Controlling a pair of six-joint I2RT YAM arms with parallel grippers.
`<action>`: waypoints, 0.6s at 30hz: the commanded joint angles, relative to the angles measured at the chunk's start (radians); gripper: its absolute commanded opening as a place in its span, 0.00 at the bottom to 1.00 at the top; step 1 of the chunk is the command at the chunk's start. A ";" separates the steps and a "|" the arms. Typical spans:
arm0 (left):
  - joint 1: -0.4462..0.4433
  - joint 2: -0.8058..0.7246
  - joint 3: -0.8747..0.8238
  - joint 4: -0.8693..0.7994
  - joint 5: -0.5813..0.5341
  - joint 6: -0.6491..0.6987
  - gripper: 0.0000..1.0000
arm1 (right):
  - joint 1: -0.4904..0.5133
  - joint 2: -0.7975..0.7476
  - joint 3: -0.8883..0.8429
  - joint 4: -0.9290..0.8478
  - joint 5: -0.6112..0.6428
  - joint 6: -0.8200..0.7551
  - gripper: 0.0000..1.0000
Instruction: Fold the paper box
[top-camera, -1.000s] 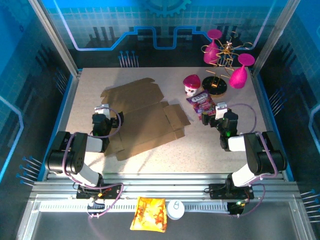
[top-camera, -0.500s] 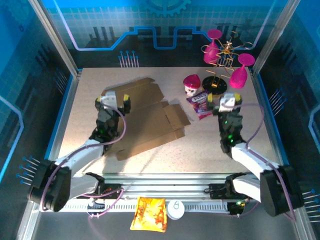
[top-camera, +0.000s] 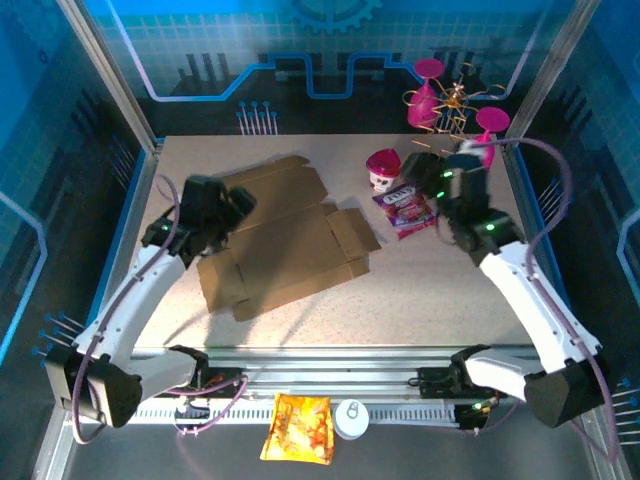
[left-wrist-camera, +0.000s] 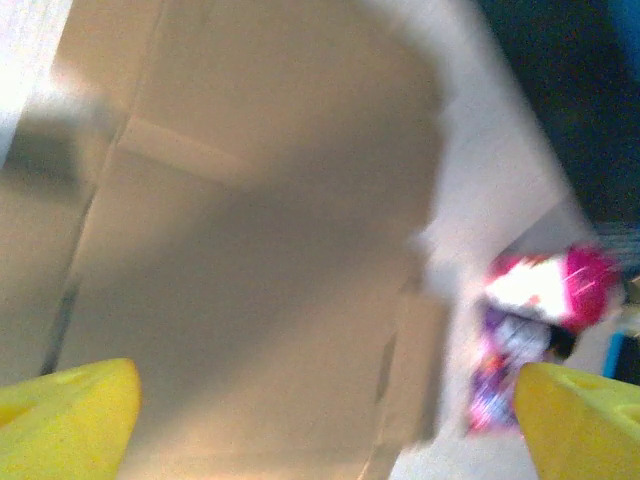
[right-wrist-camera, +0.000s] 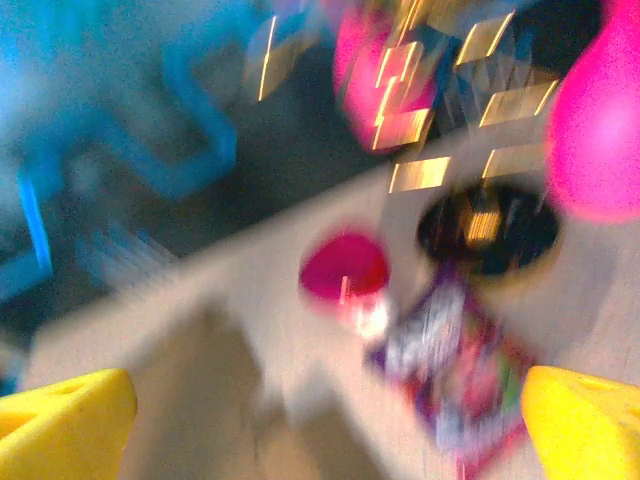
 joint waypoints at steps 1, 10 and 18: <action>-0.009 -0.106 -0.164 -0.200 0.189 -0.171 0.85 | 0.147 0.009 -0.019 -0.259 -0.037 -0.043 1.00; 0.012 -0.074 -0.338 0.058 0.269 -0.213 0.45 | 0.169 0.098 -0.289 0.004 -0.380 0.109 0.64; 0.148 0.215 -0.204 0.112 0.324 -0.026 0.17 | -0.019 0.212 -0.558 0.519 -0.626 0.408 0.61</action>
